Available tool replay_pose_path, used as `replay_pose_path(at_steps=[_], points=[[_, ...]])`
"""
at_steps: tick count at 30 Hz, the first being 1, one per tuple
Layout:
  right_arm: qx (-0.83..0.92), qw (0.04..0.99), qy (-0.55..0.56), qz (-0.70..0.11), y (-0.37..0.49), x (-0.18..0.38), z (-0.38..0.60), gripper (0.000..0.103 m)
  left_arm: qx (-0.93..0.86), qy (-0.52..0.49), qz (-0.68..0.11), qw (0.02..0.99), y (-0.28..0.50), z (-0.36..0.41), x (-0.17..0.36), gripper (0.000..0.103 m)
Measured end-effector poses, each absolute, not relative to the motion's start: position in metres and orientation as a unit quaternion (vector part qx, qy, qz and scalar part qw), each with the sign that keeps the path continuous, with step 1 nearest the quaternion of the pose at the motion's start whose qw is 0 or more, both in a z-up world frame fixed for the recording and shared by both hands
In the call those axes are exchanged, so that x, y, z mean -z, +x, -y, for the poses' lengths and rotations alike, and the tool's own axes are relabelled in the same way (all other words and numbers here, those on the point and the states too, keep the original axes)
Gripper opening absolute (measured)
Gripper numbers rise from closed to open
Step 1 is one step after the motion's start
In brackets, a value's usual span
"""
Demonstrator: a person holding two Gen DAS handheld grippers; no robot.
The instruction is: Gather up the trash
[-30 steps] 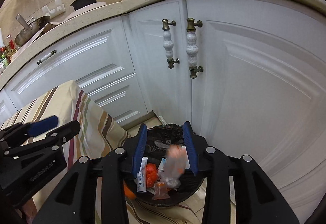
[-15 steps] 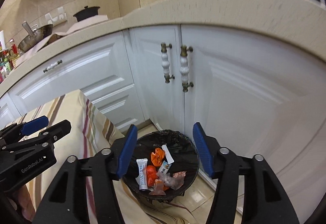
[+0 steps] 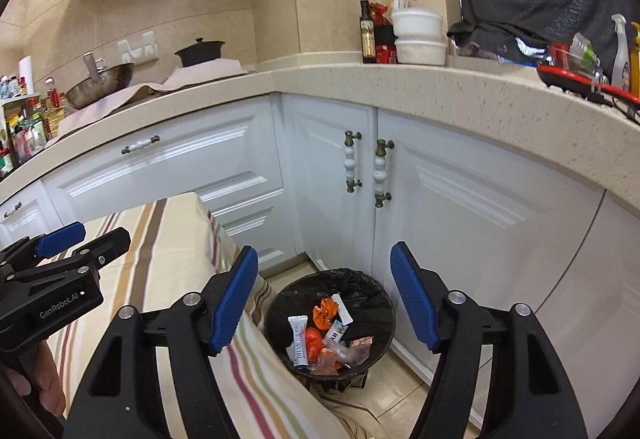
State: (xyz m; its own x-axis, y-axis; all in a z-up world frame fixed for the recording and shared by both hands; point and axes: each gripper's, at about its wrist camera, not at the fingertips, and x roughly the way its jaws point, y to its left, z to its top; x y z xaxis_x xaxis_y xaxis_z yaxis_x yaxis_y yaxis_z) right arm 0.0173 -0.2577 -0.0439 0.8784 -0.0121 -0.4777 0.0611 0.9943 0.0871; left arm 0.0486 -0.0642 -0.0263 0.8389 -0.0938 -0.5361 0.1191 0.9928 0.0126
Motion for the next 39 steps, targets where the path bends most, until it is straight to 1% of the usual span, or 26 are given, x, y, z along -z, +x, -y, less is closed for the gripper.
replay_pose_path(at_steps=[8,18,39], points=[[0.016,0.972,0.042,-0.232,-0.009,0.030,0.242,0.069,0.056,0.014,-0.260,0.964,0.019,0.049,0.014,0.075],[0.031,0.976,0.037,-0.211,-0.034,0.018,0.235,0.070,0.061,0.007,-0.246,0.967,0.001,0.041,0.006,0.075],[0.041,0.977,0.035,-0.205,-0.040,0.014,0.236,0.070,0.067,0.005,-0.239,0.969,-0.008,0.043,0.001,0.076]])
